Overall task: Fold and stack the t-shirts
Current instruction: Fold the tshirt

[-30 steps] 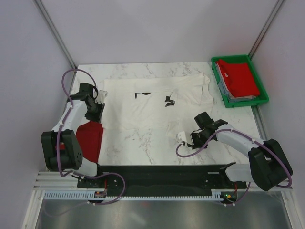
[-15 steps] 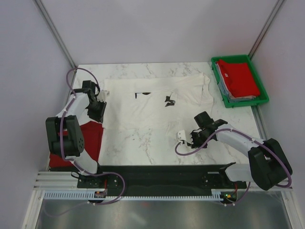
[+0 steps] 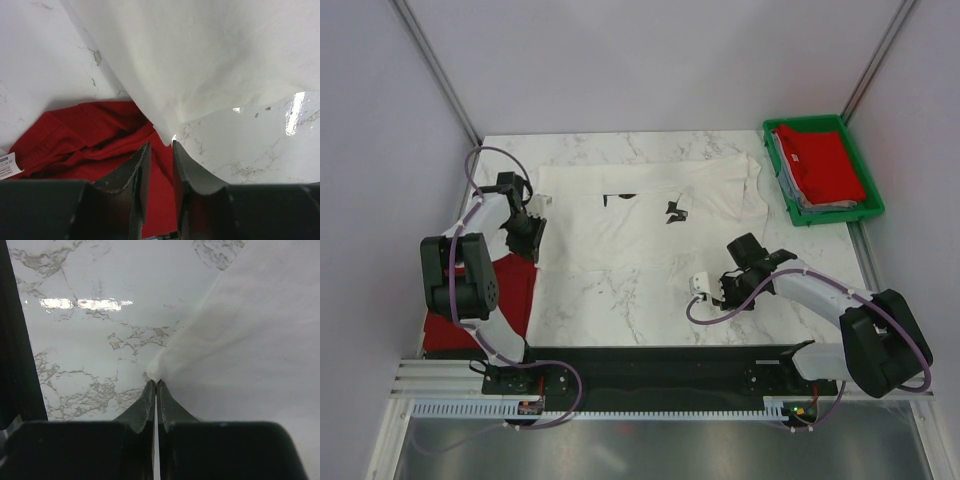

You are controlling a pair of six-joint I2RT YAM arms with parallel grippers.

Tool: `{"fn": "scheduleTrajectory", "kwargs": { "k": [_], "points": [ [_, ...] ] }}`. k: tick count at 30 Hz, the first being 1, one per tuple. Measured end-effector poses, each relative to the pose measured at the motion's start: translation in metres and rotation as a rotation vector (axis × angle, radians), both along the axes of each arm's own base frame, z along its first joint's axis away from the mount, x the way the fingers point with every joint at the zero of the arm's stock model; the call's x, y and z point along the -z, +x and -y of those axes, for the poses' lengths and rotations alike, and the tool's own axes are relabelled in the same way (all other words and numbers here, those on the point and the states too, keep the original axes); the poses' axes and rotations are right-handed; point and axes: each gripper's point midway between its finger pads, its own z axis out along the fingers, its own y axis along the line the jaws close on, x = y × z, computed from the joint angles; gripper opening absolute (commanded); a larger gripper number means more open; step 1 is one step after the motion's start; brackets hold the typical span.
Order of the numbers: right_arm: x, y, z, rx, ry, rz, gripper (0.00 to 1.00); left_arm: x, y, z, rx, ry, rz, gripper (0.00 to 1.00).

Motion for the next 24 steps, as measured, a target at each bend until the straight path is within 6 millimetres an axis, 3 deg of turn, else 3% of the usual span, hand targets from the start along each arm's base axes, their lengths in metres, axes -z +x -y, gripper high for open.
{"fn": "scheduleTrajectory", "kwargs": {
  "k": [9,12,13,14,19,24],
  "points": [
    [0.0,0.002,-0.001,0.007,-0.001,-0.004,0.03,0.013,0.0,0.001,0.001,-0.011,-0.05,0.27],
    [0.0,0.002,-0.001,0.011,-0.001,-0.003,0.03,0.015,0.002,0.002,0.002,-0.013,-0.056,0.15],
    [0.0,0.003,-0.001,0.014,-0.002,-0.002,0.03,0.015,0.003,0.002,0.003,-0.015,-0.056,0.04],
    [0.0,0.003,-0.001,0.017,-0.002,-0.002,0.02,0.014,0.004,0.003,0.001,-0.019,-0.056,0.02],
    [-0.002,0.007,0.0,0.053,-0.008,0.004,0.0,0.009,0.008,0.006,0.006,-0.037,-0.048,0.02],
    [-0.022,0.032,0.001,0.139,0.002,0.075,0.0,0.0,0.015,0.011,0.011,-0.062,-0.031,0.02]
  ]
}}
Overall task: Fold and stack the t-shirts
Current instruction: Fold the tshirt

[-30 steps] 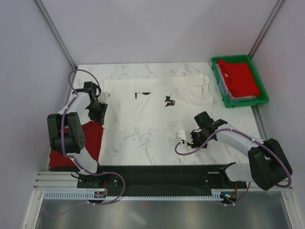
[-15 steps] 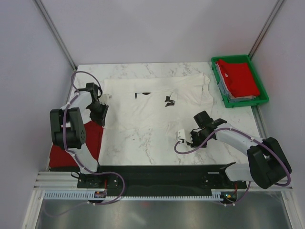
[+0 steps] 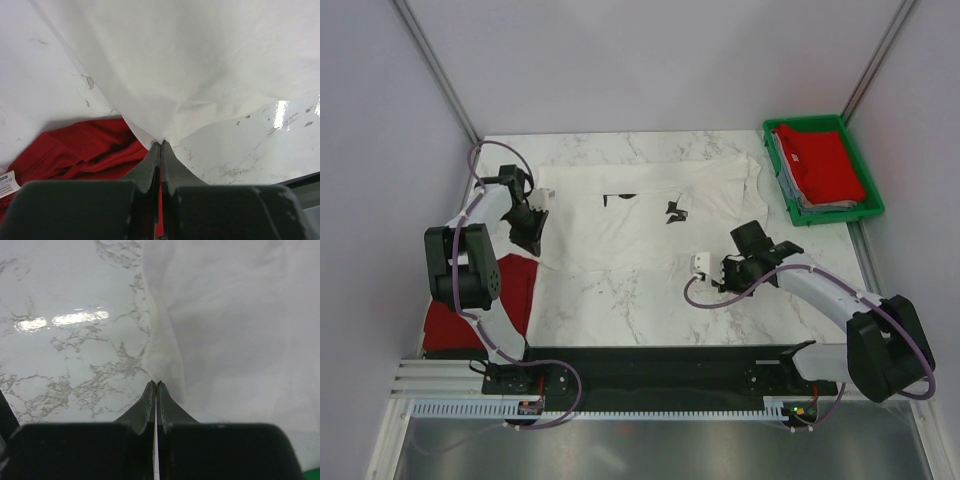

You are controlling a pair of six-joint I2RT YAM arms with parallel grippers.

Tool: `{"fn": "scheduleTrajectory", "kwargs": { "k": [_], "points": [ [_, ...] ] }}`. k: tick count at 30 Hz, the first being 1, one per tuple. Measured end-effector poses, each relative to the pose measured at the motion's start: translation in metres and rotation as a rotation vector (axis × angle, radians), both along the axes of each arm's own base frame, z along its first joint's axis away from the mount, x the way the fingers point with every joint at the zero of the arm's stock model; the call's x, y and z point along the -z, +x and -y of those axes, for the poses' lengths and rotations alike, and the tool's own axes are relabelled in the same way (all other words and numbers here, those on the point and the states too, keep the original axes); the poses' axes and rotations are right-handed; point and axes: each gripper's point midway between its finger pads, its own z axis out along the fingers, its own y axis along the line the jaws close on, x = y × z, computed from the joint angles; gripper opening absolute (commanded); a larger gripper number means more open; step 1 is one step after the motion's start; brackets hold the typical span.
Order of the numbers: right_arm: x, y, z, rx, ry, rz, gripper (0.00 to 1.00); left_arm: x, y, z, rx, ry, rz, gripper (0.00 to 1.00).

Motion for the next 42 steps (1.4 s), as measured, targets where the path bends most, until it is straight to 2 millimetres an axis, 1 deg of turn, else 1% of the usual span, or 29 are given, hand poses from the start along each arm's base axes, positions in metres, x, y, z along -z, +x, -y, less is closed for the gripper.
{"fn": "scheduleTrajectory", "kwargs": {
  "k": [5,9,12,16,23,28,32,36,39,42],
  "points": [
    [-0.037,0.034,0.003,0.108,0.019,0.116,0.0,-0.007,0.004,0.003,0.003,-0.021,0.012,0.02],
    [-0.067,0.065,0.013,0.223,0.04,0.195,0.0,-0.014,0.01,0.004,0.004,-0.028,0.027,0.02],
    [-0.088,0.089,0.022,0.31,0.054,0.243,0.0,-0.024,0.02,0.006,0.006,-0.04,0.056,0.02],
    [-0.106,0.116,0.029,0.385,0.065,0.291,0.0,-0.035,0.037,0.006,0.008,-0.042,0.097,0.02],
    [-0.124,0.159,0.032,0.459,0.071,0.342,0.0,-0.05,0.069,0.004,0.01,-0.041,0.146,0.02],
    [-0.139,0.197,0.039,0.519,0.078,0.385,0.0,-0.054,0.096,0.002,0.011,-0.038,0.172,0.02],
    [-0.147,0.228,0.046,0.567,0.084,0.413,0.0,-0.057,0.115,0.001,0.011,-0.036,0.191,0.02],
    [-0.144,0.252,0.052,0.603,0.08,0.419,0.0,-0.062,0.136,-0.001,0.012,-0.034,0.222,0.02],
    [-0.136,0.271,0.054,0.625,0.074,0.412,0.0,-0.064,0.152,-0.002,0.012,-0.031,0.241,0.02],
    [-0.126,0.289,0.056,0.644,0.068,0.402,0.0,-0.061,0.164,-0.004,0.011,-0.026,0.249,0.02]
  ]
}}
